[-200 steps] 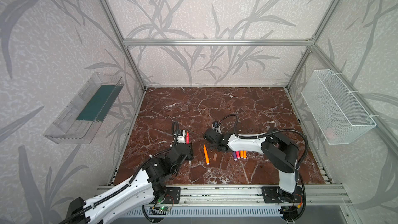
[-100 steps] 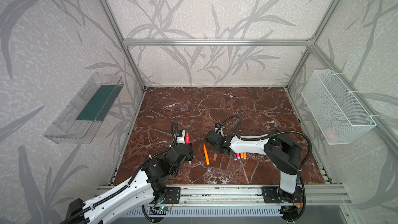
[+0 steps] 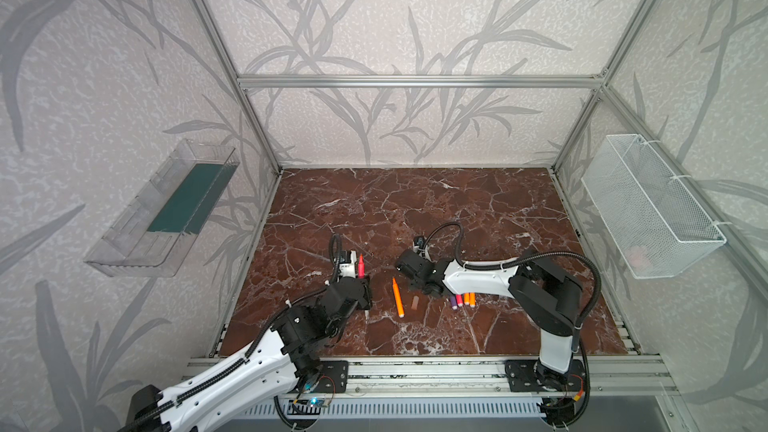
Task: Insert the pens into the pen caps
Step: 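Lower the right gripper and grasp a pale pink cap, then bring the cap above the marker tip with the right gripper while the left moves in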
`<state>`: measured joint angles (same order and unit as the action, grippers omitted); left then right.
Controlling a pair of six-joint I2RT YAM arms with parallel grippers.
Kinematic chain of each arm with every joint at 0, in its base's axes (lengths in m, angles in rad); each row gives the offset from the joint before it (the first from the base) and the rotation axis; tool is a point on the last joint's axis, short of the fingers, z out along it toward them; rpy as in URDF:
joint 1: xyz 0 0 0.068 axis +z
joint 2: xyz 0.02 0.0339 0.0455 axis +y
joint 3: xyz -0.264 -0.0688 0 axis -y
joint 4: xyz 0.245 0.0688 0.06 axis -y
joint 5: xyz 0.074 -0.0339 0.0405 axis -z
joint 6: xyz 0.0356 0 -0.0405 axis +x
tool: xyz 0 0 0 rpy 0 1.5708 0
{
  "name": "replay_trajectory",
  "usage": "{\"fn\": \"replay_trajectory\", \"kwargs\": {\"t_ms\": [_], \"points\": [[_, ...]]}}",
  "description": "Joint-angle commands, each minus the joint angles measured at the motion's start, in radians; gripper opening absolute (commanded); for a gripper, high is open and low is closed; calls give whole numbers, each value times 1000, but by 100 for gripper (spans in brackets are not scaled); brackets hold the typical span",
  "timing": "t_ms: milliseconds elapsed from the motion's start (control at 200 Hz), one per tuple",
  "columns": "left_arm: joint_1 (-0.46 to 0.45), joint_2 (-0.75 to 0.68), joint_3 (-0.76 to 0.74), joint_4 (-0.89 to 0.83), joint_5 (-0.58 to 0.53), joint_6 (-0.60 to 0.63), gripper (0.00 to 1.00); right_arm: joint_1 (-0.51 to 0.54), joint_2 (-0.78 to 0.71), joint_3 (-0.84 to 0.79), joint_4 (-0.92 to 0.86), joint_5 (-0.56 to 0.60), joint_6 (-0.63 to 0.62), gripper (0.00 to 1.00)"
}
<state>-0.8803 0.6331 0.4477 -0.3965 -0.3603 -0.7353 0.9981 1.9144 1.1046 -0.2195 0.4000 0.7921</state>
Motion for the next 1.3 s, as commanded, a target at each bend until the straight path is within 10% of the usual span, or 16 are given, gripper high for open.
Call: {"fn": "replay_trajectory", "kwargs": {"t_ms": [0,660,1295], "points": [[6,-14,-15,-20,-1,-3,0,-12,42,-10,-27,-37,7,13],[-17,137,-32,310,292,41,0,-38,-414,-192,93,-46,-5,5],[-272,356,33,623,257,137,0,-47,-1009,-565,517,-86,-8,2]]}}
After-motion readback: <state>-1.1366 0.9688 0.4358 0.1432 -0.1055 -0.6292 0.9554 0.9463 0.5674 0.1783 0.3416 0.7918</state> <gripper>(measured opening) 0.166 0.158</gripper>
